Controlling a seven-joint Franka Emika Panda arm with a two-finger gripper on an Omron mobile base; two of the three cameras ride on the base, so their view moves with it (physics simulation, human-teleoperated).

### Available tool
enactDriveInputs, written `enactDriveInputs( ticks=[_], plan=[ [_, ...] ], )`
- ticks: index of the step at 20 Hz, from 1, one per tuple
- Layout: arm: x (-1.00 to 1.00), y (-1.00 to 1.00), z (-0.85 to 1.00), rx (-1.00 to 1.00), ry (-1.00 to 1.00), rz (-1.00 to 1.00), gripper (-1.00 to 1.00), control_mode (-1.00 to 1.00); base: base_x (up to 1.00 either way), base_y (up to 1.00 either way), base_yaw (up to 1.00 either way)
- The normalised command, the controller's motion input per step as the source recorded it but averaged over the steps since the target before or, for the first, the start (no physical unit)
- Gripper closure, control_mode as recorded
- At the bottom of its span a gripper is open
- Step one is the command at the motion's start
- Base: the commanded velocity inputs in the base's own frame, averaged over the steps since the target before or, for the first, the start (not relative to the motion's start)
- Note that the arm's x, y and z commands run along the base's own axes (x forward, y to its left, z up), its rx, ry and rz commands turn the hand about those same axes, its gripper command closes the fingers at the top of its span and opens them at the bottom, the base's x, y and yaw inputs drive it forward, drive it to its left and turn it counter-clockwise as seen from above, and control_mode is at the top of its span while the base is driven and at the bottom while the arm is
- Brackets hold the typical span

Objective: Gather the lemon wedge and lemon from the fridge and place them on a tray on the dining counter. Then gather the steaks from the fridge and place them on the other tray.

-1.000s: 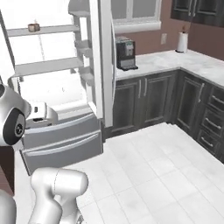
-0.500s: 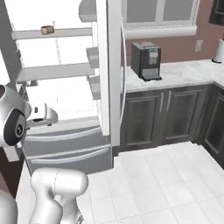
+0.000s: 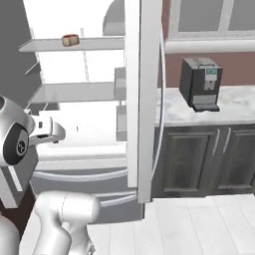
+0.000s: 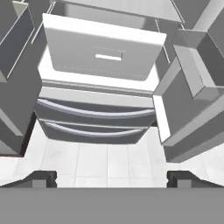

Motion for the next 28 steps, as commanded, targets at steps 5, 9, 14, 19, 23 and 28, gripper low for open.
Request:
enactDriveInputs(
  ticks=[5, 9, 14, 19, 23, 28],
  plan=[
    [0.00, 0.00, 0.00, 0.00, 0.00, 0.00, -1.00, 1.00, 0.53, -0.34, 0.30],
    [0.00, 0.00, 0.00, 0.00, 0.00, 0.00, -1.00, 1.00, 0.56, -0.11, 0.15],
    [0.00, 0.00, 0.00, 0.00, 0.00, 0.00, -1.00, 1.00, 0.40, -0.09, 0.00],
    [0.00, 0.00, 0.00, 0.00, 0.00, 0.00, -1.00, 1.00, 0.57, -0.06, -0.06],
    [0.00, 0.00, 0.00, 0.00, 0.00, 0.00, -1.00, 1.00, 0.59, 0.00, -0.10],
    [0.00, 0.00, 0.00, 0.00, 0.00, 0.00, -1.00, 1.00, 0.58, 0.00, -0.11]
  ],
)
